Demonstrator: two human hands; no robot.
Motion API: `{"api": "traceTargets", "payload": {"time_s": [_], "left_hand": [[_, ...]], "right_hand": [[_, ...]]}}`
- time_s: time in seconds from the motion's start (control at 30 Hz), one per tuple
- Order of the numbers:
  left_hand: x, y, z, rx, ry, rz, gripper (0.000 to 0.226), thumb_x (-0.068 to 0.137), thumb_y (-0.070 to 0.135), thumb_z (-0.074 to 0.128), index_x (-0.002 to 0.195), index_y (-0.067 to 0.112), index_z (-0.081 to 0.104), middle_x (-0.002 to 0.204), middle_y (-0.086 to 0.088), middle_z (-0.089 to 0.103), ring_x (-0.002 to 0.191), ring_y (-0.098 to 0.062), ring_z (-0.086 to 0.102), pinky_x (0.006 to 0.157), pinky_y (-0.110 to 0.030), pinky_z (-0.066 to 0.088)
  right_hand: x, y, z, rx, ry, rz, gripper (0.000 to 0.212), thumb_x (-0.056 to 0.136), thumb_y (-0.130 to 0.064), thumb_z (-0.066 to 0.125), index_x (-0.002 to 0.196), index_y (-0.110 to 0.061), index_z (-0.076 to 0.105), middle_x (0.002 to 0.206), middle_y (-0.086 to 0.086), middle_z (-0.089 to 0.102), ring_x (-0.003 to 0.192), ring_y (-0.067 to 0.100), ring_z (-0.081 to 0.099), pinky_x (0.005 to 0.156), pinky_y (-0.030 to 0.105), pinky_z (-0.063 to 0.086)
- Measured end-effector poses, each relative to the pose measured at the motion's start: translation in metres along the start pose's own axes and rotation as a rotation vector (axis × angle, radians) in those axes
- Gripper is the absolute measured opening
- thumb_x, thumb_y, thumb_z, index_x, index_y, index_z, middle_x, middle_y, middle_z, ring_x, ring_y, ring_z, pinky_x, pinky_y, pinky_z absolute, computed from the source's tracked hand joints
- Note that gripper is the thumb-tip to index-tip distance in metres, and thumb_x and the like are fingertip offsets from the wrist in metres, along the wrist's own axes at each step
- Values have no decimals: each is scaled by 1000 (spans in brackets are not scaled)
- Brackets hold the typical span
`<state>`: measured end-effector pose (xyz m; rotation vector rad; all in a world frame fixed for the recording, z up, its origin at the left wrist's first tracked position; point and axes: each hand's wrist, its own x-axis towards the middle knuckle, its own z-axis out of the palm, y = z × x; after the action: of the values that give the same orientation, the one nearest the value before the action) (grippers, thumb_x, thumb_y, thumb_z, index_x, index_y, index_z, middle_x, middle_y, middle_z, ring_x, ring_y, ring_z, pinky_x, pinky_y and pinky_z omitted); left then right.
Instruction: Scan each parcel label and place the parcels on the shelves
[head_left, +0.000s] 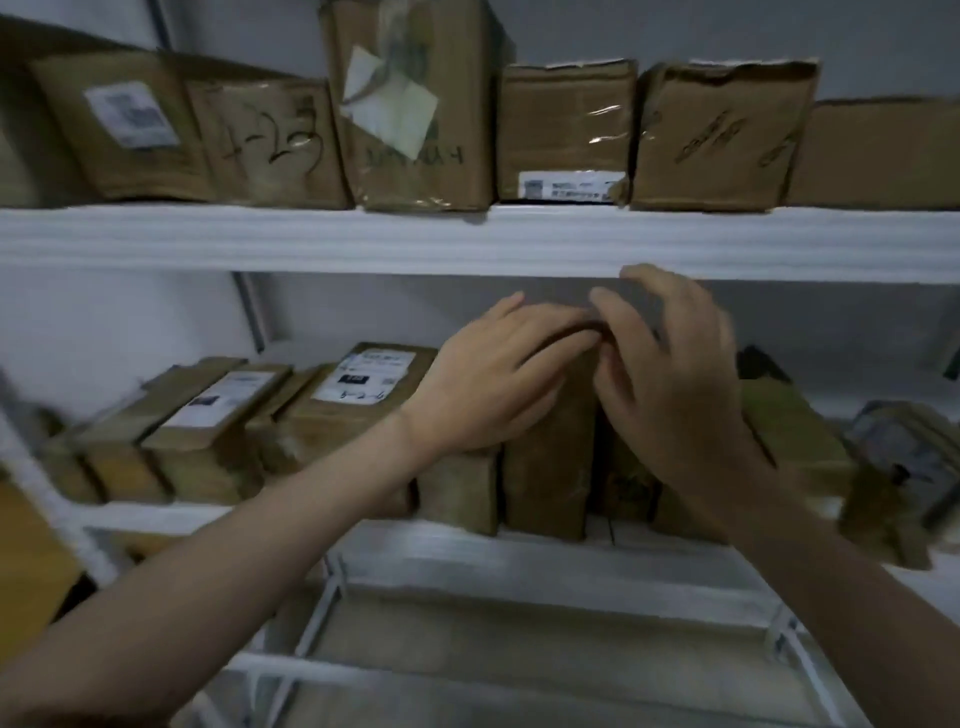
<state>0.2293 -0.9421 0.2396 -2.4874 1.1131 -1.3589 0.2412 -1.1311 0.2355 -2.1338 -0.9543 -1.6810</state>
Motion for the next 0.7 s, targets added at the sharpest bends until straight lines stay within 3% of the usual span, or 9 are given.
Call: {"api": "traceTargets", "payload": {"time_s": [0.2,0.3,0.4,0.43,0.57,0.7], "left_hand": [[-140,-21,-40,177,-339,-350,37,95,26,48,126,8,58,124,-11,60,101,-28,61,72,-38,53],[-213,-30,-66,226,-520,-486,41,92,29,53,129,10,54,124,-10,58,97,-29,61,61,-39,54],[-277,-35,-101,274,-664,-621,41,91,32,54,129,15,49,119,-7,58,94,-26,62,53,-34,53],[-297,-36,-112,298,-718,-671,43,90,32,55,130,16,49,120,-7,58,96,-26,62,55,-33,52],[-384,-44,-161,342,-1035,-919,56,96,36,49,146,19,30,142,-6,42,121,-28,50,85,-40,50],[-472,-52,-219,346,-1192,-1021,56,98,37,45,148,21,26,146,-6,37,127,-28,45,95,-40,47]], "right_hand": [[-10,-91,61,255,-259,-88,36,88,-7,52,123,-2,57,121,25,59,102,38,61,77,44,55],[-13,-142,89,349,-407,-124,41,79,-6,60,120,-3,56,119,22,58,97,37,61,69,46,55],[-17,-199,110,394,-587,-126,48,75,-8,68,122,-6,57,119,21,58,97,38,60,72,47,55],[-19,-218,116,404,-652,-117,51,74,-10,71,123,-7,57,121,19,57,98,37,60,73,45,55],[-23,-302,138,420,-852,-160,50,85,-19,63,132,-17,46,129,11,46,112,30,51,80,37,47],[-27,-394,150,411,-983,-155,51,91,-14,50,140,-18,34,138,11,33,116,32,44,72,35,41]]}}
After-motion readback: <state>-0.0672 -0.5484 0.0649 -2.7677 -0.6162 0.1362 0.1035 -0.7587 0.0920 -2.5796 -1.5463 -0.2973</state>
